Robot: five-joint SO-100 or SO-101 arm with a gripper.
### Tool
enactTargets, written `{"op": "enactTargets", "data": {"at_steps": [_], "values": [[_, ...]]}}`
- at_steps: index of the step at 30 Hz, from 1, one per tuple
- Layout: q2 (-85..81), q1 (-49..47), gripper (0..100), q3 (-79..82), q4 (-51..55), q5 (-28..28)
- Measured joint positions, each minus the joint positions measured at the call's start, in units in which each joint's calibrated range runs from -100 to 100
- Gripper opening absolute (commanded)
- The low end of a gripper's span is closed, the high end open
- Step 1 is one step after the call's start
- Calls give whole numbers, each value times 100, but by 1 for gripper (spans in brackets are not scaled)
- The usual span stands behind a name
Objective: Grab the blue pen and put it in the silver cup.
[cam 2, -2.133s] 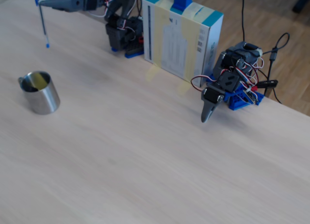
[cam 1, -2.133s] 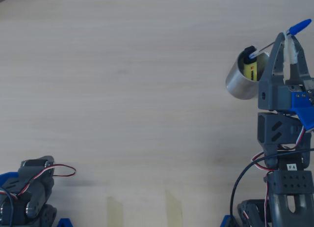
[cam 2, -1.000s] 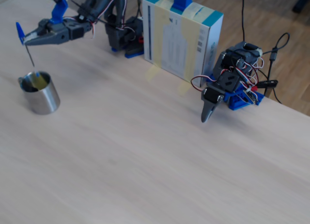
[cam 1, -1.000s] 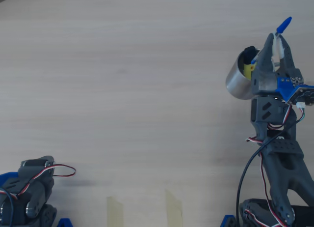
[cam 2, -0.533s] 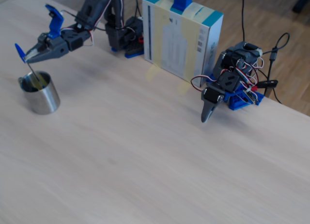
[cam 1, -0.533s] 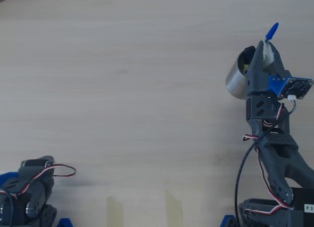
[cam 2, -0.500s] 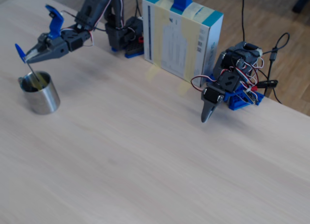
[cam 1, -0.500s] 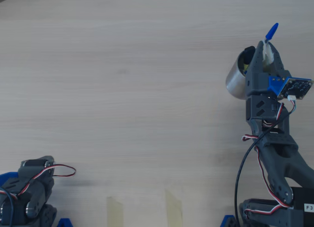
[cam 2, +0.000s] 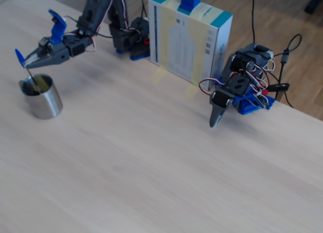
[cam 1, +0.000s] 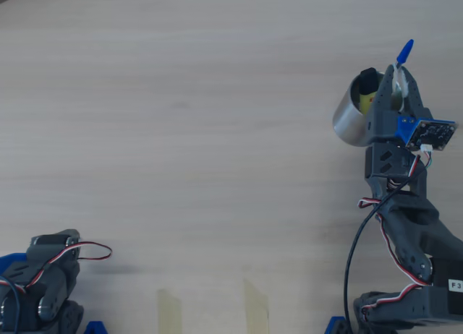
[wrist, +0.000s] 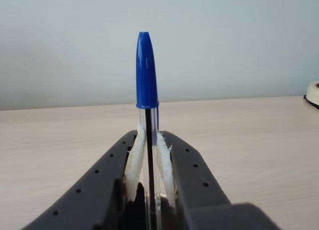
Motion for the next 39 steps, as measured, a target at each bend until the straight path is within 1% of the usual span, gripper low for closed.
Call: {"op": "enactTargets", "data": {"at_steps": [3, 8, 13, 22, 39], "values": [[225, 0, 2, -27, -143, 10], [617, 42, 2, -45, -799, 26], [975, 92, 2, -54, -1169, 31], [1384, 109, 2, -90, -1211, 31], [1434, 109, 2, -90, -1202, 31]]}}
